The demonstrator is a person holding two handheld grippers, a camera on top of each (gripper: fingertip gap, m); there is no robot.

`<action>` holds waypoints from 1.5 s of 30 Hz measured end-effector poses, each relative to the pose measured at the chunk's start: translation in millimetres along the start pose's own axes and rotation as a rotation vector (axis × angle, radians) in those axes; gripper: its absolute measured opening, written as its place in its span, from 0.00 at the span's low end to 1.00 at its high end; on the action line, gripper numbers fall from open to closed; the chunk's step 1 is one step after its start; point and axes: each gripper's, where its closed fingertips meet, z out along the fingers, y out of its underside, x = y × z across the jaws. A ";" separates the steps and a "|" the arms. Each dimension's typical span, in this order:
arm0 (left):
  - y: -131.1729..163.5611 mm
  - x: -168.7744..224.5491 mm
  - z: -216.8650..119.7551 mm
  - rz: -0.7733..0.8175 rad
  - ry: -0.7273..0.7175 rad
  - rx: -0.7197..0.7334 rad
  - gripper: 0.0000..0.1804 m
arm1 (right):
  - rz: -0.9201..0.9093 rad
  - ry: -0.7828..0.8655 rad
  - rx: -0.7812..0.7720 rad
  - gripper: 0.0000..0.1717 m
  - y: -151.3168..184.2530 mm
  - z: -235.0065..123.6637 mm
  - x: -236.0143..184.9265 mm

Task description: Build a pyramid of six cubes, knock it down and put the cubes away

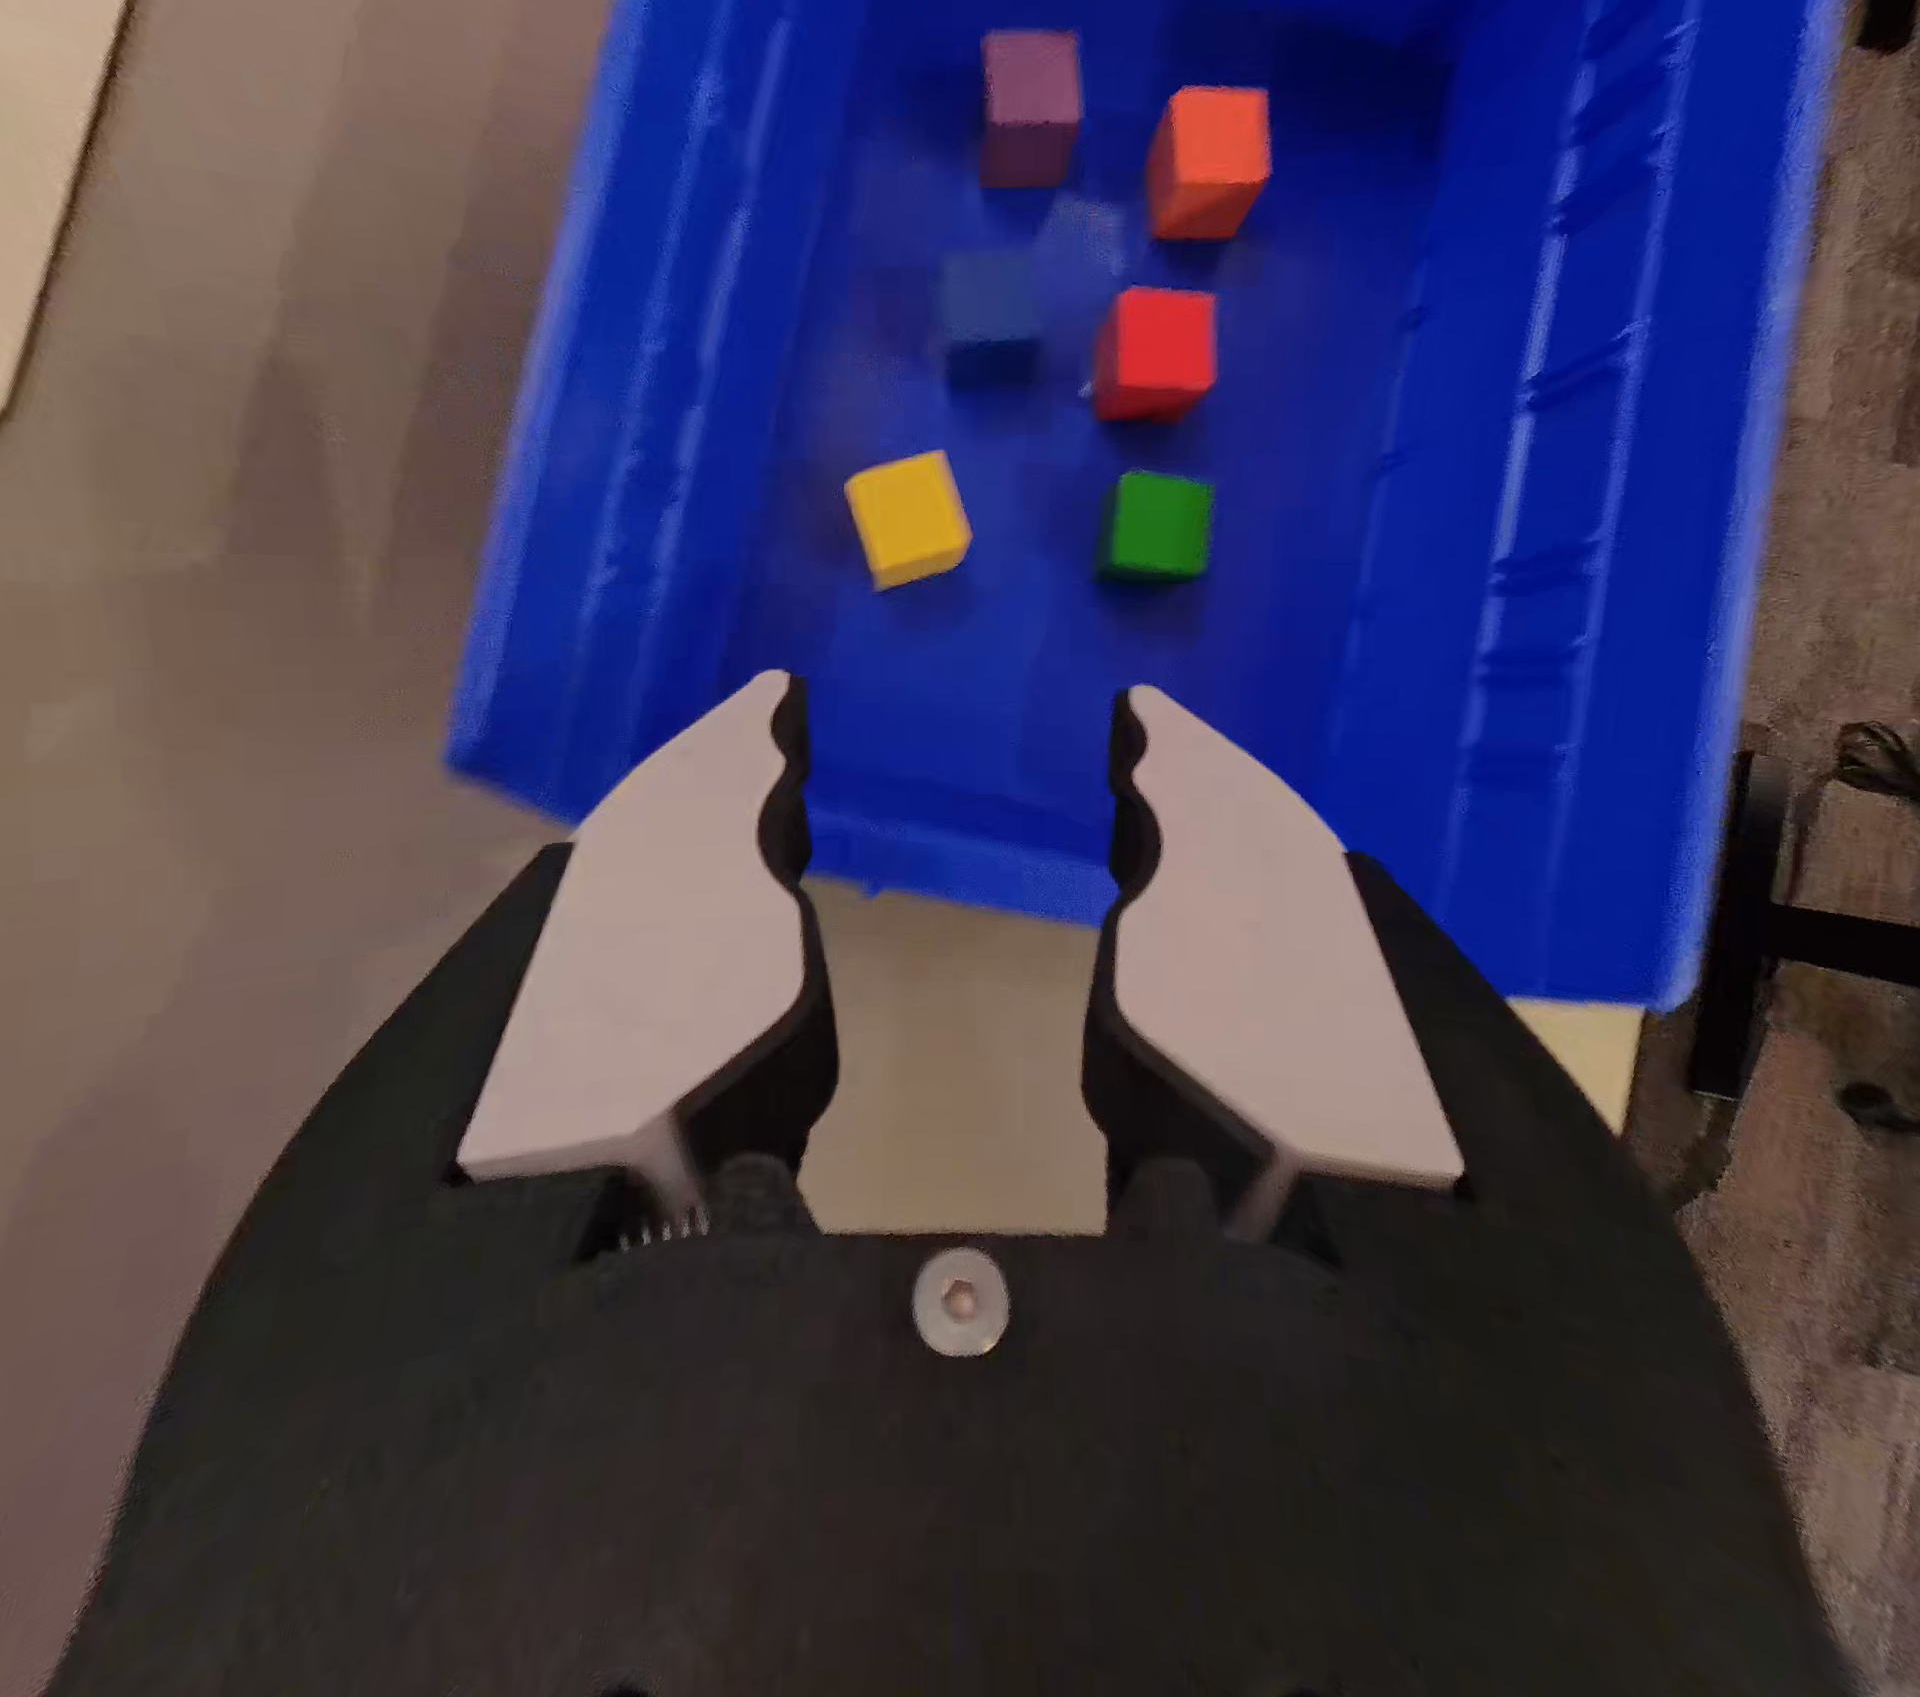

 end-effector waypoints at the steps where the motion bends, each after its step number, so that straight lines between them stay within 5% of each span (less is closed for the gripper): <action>1: -0.1 -0.4 -0.1 -0.004 0.001 0.001 0.04 | -0.004 -0.013 -0.010 0.36 8.6 -4.0 -10.2; 7: 0.4 -5.4 -5.2 -0.034 -0.011 0.022 0.22 | -0.024 -0.107 0.018 0.41 50.9 -22.6 -62.5; 16: 59.7 -45.6 -66.2 -0.082 -0.192 -0.001 0.14 | -0.029 -0.064 0.022 0.47 108.4 -48.6 -53.6; 21: 113.0 -102.6 -144.7 -0.178 -0.385 -0.053 0.13 | 0.028 0.012 0.055 0.48 124.1 -79.6 -11.6; 27: 195.1 -190.6 -288.0 -0.356 -0.744 -0.109 0.15 | 0.100 0.166 0.088 0.49 146.6 -123.2 55.9; 33: 237.1 -219.3 -395.2 -0.555 -0.922 -0.025 0.16 | 0.164 0.201 0.133 0.50 155.9 -157.2 86.2; 37: 227.3 -196.2 -404.4 -0.641 -0.892 0.028 0.16 | 0.176 0.180 0.127 0.50 159.2 -174.8 65.4; 40: 217.4 -164.5 -386.1 -0.583 -0.815 -0.056 0.16 | 0.169 0.105 0.133 0.49 153.6 -180.2 26.0; 45: 191.3 -148.1 -345.2 -0.525 -0.728 0.000 0.16 | 0.089 -0.002 0.295 0.46 111.0 -165.0 -40.8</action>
